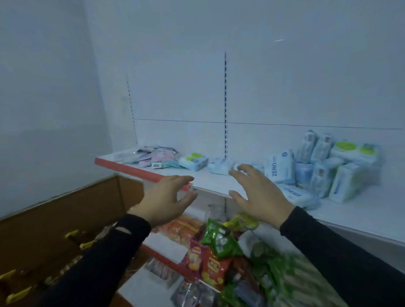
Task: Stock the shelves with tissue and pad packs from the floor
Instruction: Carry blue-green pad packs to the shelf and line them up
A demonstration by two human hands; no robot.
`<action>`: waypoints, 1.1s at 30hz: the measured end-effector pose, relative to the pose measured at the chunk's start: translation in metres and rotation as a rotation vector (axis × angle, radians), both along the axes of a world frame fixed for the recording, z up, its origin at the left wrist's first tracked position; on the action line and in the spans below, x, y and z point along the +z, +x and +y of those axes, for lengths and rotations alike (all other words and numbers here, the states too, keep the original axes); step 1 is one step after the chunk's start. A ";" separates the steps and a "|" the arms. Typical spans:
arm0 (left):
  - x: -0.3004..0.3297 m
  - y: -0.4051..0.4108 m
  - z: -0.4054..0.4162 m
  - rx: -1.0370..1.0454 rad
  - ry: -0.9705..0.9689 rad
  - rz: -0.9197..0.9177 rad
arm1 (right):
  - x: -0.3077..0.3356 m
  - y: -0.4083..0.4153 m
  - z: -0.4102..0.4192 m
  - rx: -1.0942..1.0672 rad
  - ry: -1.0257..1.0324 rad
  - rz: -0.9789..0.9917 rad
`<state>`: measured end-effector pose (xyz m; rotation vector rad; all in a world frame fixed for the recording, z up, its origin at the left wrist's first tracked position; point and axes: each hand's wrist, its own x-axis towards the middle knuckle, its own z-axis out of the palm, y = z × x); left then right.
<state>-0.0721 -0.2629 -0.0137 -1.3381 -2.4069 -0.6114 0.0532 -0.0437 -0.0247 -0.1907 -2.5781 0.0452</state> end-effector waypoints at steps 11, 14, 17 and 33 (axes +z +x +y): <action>-0.010 -0.088 0.137 0.041 -0.067 -0.067 | 0.007 -0.073 0.115 -0.037 -0.089 -0.164; -0.013 -0.129 0.153 0.090 -0.082 -0.093 | 0.010 -0.114 0.125 -0.044 -0.115 -0.219; -0.013 -0.175 0.171 0.137 -0.090 -0.097 | 0.010 -0.161 0.131 -0.060 -0.130 -0.248; -0.018 -0.329 0.242 0.239 -0.273 -0.084 | -0.018 -0.308 0.166 -0.174 -0.146 -0.416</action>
